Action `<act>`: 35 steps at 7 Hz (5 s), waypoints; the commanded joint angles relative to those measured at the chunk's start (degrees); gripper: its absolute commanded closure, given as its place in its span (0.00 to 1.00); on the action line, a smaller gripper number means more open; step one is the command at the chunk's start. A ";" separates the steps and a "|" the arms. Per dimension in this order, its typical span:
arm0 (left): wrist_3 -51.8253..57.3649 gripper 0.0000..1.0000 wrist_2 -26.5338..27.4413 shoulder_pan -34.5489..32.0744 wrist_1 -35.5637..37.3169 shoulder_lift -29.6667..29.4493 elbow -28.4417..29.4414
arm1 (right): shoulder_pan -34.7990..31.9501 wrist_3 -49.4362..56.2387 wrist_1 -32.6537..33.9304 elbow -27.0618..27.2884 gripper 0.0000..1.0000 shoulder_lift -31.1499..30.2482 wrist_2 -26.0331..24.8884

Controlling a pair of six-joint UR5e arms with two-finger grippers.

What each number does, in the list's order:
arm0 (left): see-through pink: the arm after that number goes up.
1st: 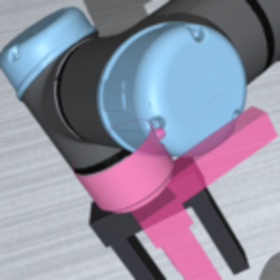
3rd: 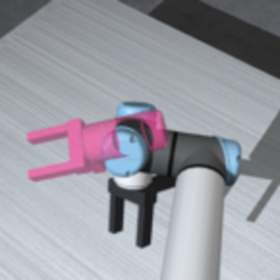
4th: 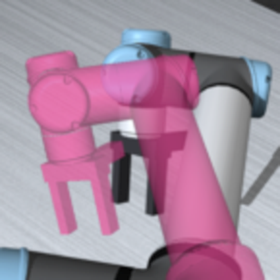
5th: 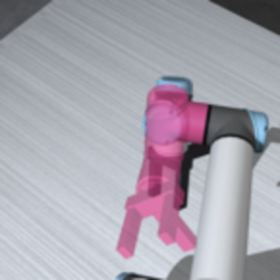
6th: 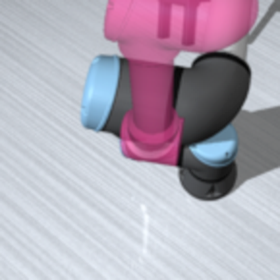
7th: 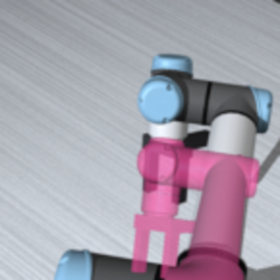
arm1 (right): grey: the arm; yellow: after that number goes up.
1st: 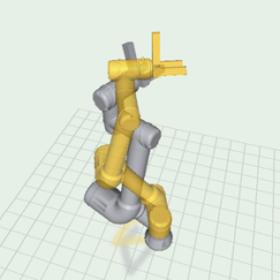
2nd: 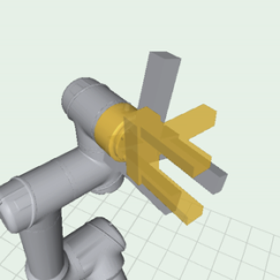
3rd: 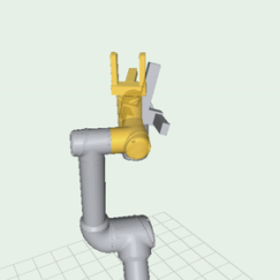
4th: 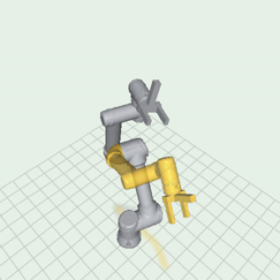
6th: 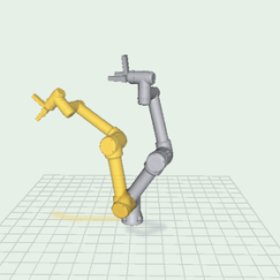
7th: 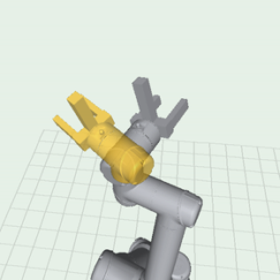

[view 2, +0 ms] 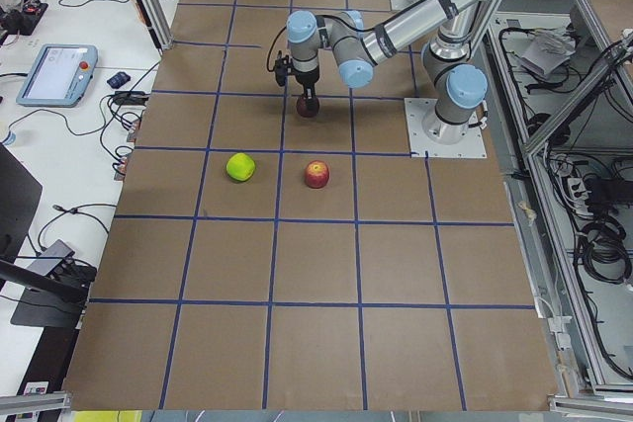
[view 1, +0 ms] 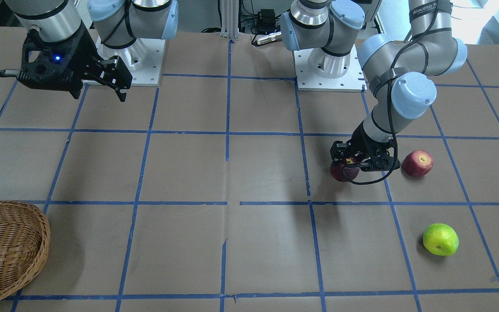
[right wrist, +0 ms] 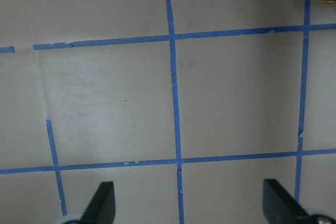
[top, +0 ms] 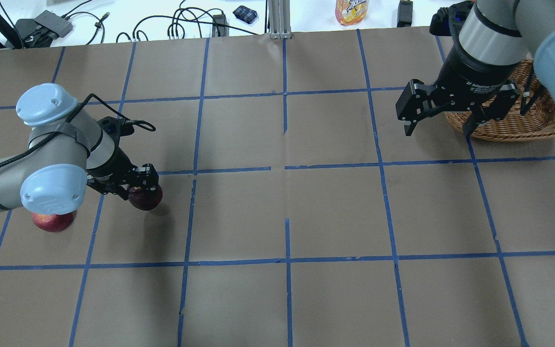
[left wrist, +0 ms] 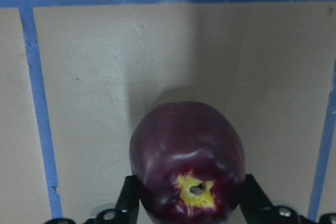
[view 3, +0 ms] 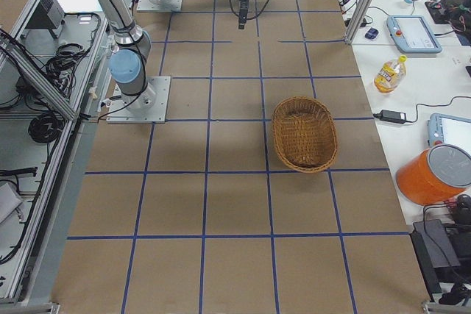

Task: Put all apples into basket
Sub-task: 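Carry the dark apple to the table center and release it, then move left gripper toward red apple while right gripper approaches dark apple, then grasp dark apple with right gripper while left gripper grasps red apple, then carry dark apple to basket with right while left carries red apple center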

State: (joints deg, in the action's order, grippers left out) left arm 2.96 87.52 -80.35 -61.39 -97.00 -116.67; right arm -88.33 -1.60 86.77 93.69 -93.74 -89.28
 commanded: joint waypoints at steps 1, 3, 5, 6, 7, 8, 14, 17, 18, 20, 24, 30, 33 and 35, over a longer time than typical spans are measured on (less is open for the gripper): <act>-20.18 1.00 -2.51 -11.62 -1.90 -3.17 7.13 | 0.00 0.11 0.68 0.01 0.00 0.40 0.25; -33.86 1.00 -6.57 -21.83 2.13 -9.57 13.45 | 0.09 0.11 0.16 0.09 0.00 0.40 0.07; -38.20 1.00 -7.19 -26.07 7.39 -15.82 16.99 | 0.09 -0.33 -0.02 0.09 0.00 0.49 0.16; -38.82 1.00 -7.01 -27.13 8.90 -18.11 17.44 | 0.09 -0.16 0.24 0.09 0.00 0.58 -0.01; -38.82 1.00 -5.18 -28.10 9.09 -18.74 17.79 | 0.26 -0.16 0.07 0.53 0.00 0.84 0.33; -38.91 0.67 -4.82 -28.20 8.92 -19.01 17.88 | 0.26 -0.24 0.24 1.23 0.00 0.84 0.95; -19.77 0.00 -4.73 -19.81 -10.92 -9.37 27.60 | -0.26 -3.56 6.71 2.03 0.00 5.84 0.86; 0.75 0.00 3.83 -8.20 -23.47 -2.42 27.28 | -10.48 -15.06 16.45 1.68 0.00 12.58 1.30; 4.03 0.00 4.67 -4.25 -25.43 -1.62 27.20 | -15.07 -21.54 21.46 0.98 0.00 16.01 1.39; 16.49 0.00 8.08 5.94 -25.71 -0.73 26.67 | -20.80 -28.95 24.57 -1.65 0.00 21.64 1.30; 34.46 0.00 8.37 23.19 -15.38 -5.19 16.33 | -24.35 -35.05 28.62 -4.39 0.00 31.06 1.39; 36.85 0.00 14.14 24.89 5.58 -11.53 0.30 | -24.35 -34.17 35.90 -4.65 0.18 38.18 4.29; 37.38 0.95 14.17 24.63 6.63 -10.06 0.83 | -23.65 -34.26 34.18 -5.00 1.00 36.36 4.12; 34.76 0.95 9.38 21.92 0.70 -4.72 1.27 | -19.19 -33.82 20.45 -11.20 1.00 30.83 3.24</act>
State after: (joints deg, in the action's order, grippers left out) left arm 39.32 100.20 -56.84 -56.91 -104.90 -115.61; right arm -110.33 -35.61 115.04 86.29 -60.06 -85.42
